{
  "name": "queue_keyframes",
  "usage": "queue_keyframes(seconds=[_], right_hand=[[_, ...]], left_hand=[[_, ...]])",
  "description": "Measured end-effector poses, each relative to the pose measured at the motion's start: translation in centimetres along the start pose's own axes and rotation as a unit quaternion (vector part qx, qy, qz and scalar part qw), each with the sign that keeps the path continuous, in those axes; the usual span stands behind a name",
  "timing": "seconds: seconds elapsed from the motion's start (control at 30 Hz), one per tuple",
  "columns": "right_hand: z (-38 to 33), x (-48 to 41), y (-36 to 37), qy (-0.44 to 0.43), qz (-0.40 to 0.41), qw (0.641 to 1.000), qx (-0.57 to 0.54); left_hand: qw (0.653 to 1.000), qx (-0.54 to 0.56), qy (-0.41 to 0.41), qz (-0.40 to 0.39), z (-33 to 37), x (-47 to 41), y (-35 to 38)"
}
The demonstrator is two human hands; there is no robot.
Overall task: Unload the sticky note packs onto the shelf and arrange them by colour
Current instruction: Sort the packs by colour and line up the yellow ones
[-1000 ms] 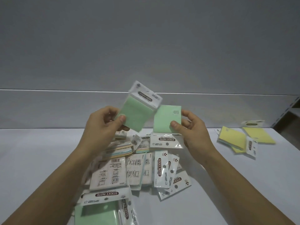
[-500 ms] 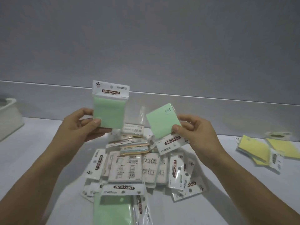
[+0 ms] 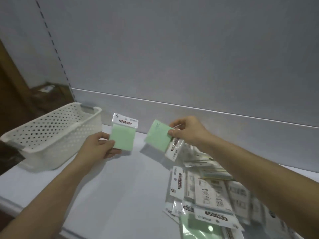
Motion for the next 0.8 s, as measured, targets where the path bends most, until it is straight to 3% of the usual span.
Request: queue_keyframes(seconds=[0.13,0.2,0.3,0.37,0.53,0.67,0.8], right_hand=[[0.3,-1.9,5.8,0.027,0.003,0.997,0.072],[0.8,-2.5,7.4,0.047,0.017,0.994,0.101],[1.2,-3.1,8.4,0.035,0.043,0.984,0.172],[1.1,-3.1,8.6,-0.009,0.058,0.967,0.249],[0.7,-2.2,8.3,-0.094,0.086,0.907,0.400],[0.1,-0.7,5.4,-0.116,0.092,0.911,0.386],[-0.1,1.9,1.3,-0.154,0.065,0.934,0.316]], left_hand=[[1.000,-0.013,-0.012,0.018,-1.4,-3.0,-0.2],[0.997,-0.070,0.011,0.033,-2.1,-4.6,-0.1],[0.938,-0.299,0.158,0.083,-1.7,-6.4,-0.3],[0.911,-0.345,0.208,0.091,-1.4,-6.5,-0.3],[0.866,-0.433,0.241,0.071,-1.9,-6.4,-0.4],[0.846,-0.434,0.297,0.089,-0.4,-5.0,-0.4],[0.845,-0.384,0.371,0.005,2.3,-2.9,2.1]])
Point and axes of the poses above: each hand's wrist, its own x-axis away from the middle knuckle, its own y-axis out of the palm, z = x × y, the point moved 3 cm from there along -x, towards the middle knuckle, and after that the axes turned 15 degrees about z, right-handed, at the moved point
